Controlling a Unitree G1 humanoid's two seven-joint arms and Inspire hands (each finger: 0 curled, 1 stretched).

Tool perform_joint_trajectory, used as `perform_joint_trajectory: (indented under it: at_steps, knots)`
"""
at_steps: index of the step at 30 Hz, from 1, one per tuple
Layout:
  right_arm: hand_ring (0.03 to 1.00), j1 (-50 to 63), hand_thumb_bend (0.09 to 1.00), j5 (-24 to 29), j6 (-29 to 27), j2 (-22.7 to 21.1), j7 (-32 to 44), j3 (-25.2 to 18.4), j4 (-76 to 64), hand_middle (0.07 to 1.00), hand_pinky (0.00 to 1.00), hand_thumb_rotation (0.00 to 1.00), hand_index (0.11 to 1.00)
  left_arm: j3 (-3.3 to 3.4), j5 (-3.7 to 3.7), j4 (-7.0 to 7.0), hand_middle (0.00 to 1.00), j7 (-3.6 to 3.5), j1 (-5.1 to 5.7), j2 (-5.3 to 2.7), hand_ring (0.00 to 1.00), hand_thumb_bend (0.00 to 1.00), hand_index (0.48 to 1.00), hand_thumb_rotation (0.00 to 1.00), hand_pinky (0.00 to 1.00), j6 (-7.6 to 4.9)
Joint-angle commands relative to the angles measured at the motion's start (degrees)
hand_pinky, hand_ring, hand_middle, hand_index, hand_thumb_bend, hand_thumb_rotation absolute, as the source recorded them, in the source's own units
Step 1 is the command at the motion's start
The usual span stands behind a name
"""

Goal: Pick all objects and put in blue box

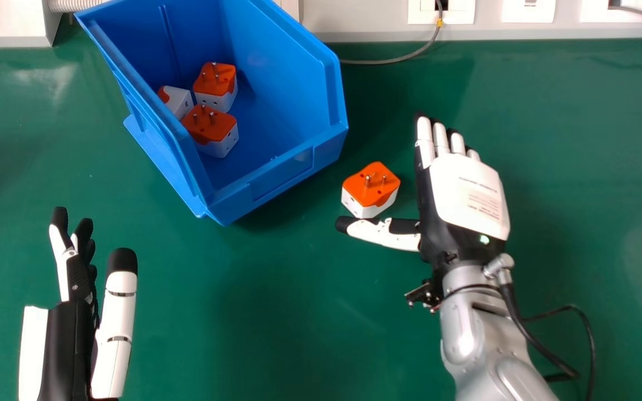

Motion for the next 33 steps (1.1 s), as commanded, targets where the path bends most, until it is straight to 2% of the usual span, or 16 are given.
perform_joint_trajectory:
  at_steps: [1,5,9,16,20,23,26,33]
  knots:
    - [1.000,-3.5,0.752,0.5,1.0,0.9,0.4,0.2,1.0,1.000,1.00,0.59,1.000,0.23,-0.17,-0.67,1.00,0.03,0.21,0.39,1.00,0.48,1.000,1.00,1.00,-0.97]
    - [1.000,-6.1,0.755,0.9,2.7,1.9,1.5,1.0,4.2,1.000,1.00,0.57,1.000,0.27,-0.06,-0.35,1.00,0.12,0.06,0.41,1.00,0.50,1.000,1.00,1.00,-1.21]
    - [1.000,-9.0,0.747,1.2,4.8,2.8,3.7,2.0,7.7,1.000,1.00,0.56,1.000,-0.03,0.14,-0.99,1.00,0.13,0.57,0.20,1.00,0.50,1.000,1.00,1.00,-1.07]
    - [1.000,-13.5,0.721,1.9,7.4,3.9,6.5,3.4,12.0,1.000,0.98,0.55,1.000,0.11,-0.06,-0.46,1.00,0.14,0.84,0.27,1.00,0.50,1.000,1.00,1.00,-1.33]
    - [1.000,-16.0,0.710,3.0,7.7,4.1,7.6,3.9,15.2,1.000,0.96,0.54,0.996,-0.05,-0.16,-1.07,1.00,0.05,1.50,0.16,1.00,0.51,1.000,1.00,1.00,-1.54]
    - [0.997,-17.8,0.696,3.5,7.9,4.2,7.9,4.2,17.6,1.000,0.96,0.51,0.992,0.11,-0.36,-0.95,1.00,0.07,1.62,0.17,1.00,0.51,1.000,1.00,1.00,-1.61]
    - [0.992,-19.2,0.693,3.4,8.5,4.1,8.4,5.0,19.7,1.000,0.95,0.50,0.988,0.04,-0.24,-1.07,1.00,0.16,1.81,0.13,1.00,0.51,1.000,1.00,1.00,-1.57]
    - [0.965,-21.9,0.690,3.9,10.4,4.5,8.0,6.3,23.5,0.999,0.92,0.49,0.960,0.03,-0.53,-1.84,1.00,-0.09,2.35,0.19,1.00,0.51,1.000,1.00,1.00,-1.22]
